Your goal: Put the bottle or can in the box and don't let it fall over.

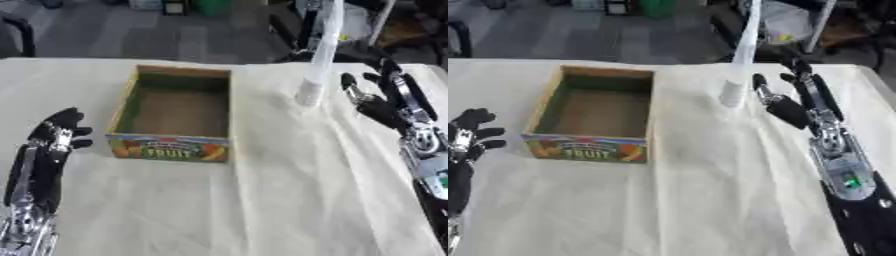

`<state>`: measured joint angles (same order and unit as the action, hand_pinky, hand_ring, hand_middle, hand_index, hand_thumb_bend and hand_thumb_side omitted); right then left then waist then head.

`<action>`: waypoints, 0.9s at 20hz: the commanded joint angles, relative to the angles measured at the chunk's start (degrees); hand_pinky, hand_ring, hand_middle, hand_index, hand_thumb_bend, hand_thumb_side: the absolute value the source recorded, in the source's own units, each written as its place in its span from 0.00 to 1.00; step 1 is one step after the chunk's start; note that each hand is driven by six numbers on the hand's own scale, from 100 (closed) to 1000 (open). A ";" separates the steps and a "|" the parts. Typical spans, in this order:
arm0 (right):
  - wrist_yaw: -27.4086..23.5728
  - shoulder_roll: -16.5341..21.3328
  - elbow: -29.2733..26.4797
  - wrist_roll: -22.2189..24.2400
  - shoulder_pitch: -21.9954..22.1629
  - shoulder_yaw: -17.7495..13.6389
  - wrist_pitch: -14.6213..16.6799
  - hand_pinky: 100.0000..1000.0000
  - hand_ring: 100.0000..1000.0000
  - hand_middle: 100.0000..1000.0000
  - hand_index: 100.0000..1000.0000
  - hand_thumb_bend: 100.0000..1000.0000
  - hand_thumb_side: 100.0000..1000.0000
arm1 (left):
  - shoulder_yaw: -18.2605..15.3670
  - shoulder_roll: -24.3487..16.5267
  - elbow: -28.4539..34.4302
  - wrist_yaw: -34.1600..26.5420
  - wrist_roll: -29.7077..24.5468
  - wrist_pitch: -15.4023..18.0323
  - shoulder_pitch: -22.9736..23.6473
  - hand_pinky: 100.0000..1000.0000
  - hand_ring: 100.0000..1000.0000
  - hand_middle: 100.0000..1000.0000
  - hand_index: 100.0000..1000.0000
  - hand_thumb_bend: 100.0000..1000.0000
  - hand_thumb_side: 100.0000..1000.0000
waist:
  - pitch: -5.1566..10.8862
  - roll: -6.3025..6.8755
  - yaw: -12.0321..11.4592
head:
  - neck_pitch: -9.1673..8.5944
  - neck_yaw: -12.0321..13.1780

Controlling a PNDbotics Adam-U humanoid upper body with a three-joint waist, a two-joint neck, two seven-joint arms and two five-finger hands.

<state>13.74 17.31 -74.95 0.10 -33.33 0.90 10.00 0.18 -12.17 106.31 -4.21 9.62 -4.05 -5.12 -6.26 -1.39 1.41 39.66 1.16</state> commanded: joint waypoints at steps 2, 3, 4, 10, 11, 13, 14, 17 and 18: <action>1.85 0.30 1.36 -1.14 -2.25 -1.03 0.48 0.92 1.00 1.00 1.00 0.16 0.39 | 0.05 -0.52 0.93 -0.11 -0.16 -0.02 -0.41 0.62 0.65 0.69 0.77 0.40 0.65 | 1.00 0.29 -0.10 | -0.04 -0.34; 2.09 0.19 1.71 -1.34 -2.61 -1.17 0.52 0.92 1.00 1.00 1.00 0.16 0.39 | 0.06 -0.51 0.94 -0.12 -0.17 -0.02 -0.42 0.62 0.65 0.69 0.77 0.40 0.65 | 1.01 0.33 -0.13 | -0.04 -0.37; 2.29 0.09 2.03 -1.52 -2.95 -1.31 0.55 0.92 1.00 1.00 1.00 0.16 0.39 | 0.07 -0.49 0.95 -0.14 -0.18 -0.02 -0.43 0.62 0.65 0.69 0.77 0.40 0.65 | 1.02 0.37 -0.16 | -0.06 -0.39; 2.91 -0.42 3.57 -2.05 -5.18 -1.76 0.58 0.92 1.00 1.00 1.00 0.16 0.39 | 0.09 -0.40 0.96 -0.18 -0.22 -0.04 -0.48 0.62 0.65 0.69 0.77 0.40 0.65 | 1.04 0.56 -0.34 | -0.16 -0.53; 2.99 -0.49 3.78 -2.07 -5.55 -1.79 0.59 0.92 1.00 1.00 1.00 0.16 0.39 | 0.10 -0.38 0.96 -0.19 -0.23 -0.04 -0.49 0.62 0.65 0.69 0.77 0.40 0.65 | 1.04 0.58 -0.37 | -0.15 -0.52; 3.13 -0.60 4.23 -2.15 -6.22 -1.92 0.58 0.92 1.00 1.00 1.00 0.16 0.39 | 0.12 -0.36 0.96 -0.19 -0.26 -0.05 -0.50 0.62 0.65 0.69 0.77 0.40 0.65 | 1.02 0.59 -0.44 | -0.13 -0.46; 3.17 -0.65 4.46 -2.20 -6.52 -2.00 0.56 0.92 1.00 1.00 1.00 0.16 0.39 | 0.13 -0.35 0.96 -0.19 -0.27 -0.05 -0.51 0.62 0.65 0.69 0.77 0.40 0.65 | 1.01 0.59 -0.47 | -0.12 -0.45; 3.13 -0.63 5.05 -2.32 -7.52 -2.17 0.52 0.92 1.00 1.00 1.00 0.16 0.39 | 0.14 -0.34 0.93 -0.18 -0.27 -0.07 -0.53 0.62 0.65 0.69 0.77 0.40 0.65 | 0.97 0.58 -0.55 | -0.15 -0.43; 3.13 -0.58 5.18 -2.35 -7.81 -2.22 0.53 0.92 1.00 1.00 1.00 0.16 0.39 | 0.15 -0.34 0.93 -0.18 -0.28 -0.06 -0.55 0.62 0.65 0.69 0.77 0.40 0.65 | 0.96 0.59 -0.59 | -0.17 -0.39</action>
<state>16.64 15.90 -69.41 -2.01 -39.82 -0.72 10.51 0.21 -12.13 106.31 -4.22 9.46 -4.21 -5.12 -6.26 -0.88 0.88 39.66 0.82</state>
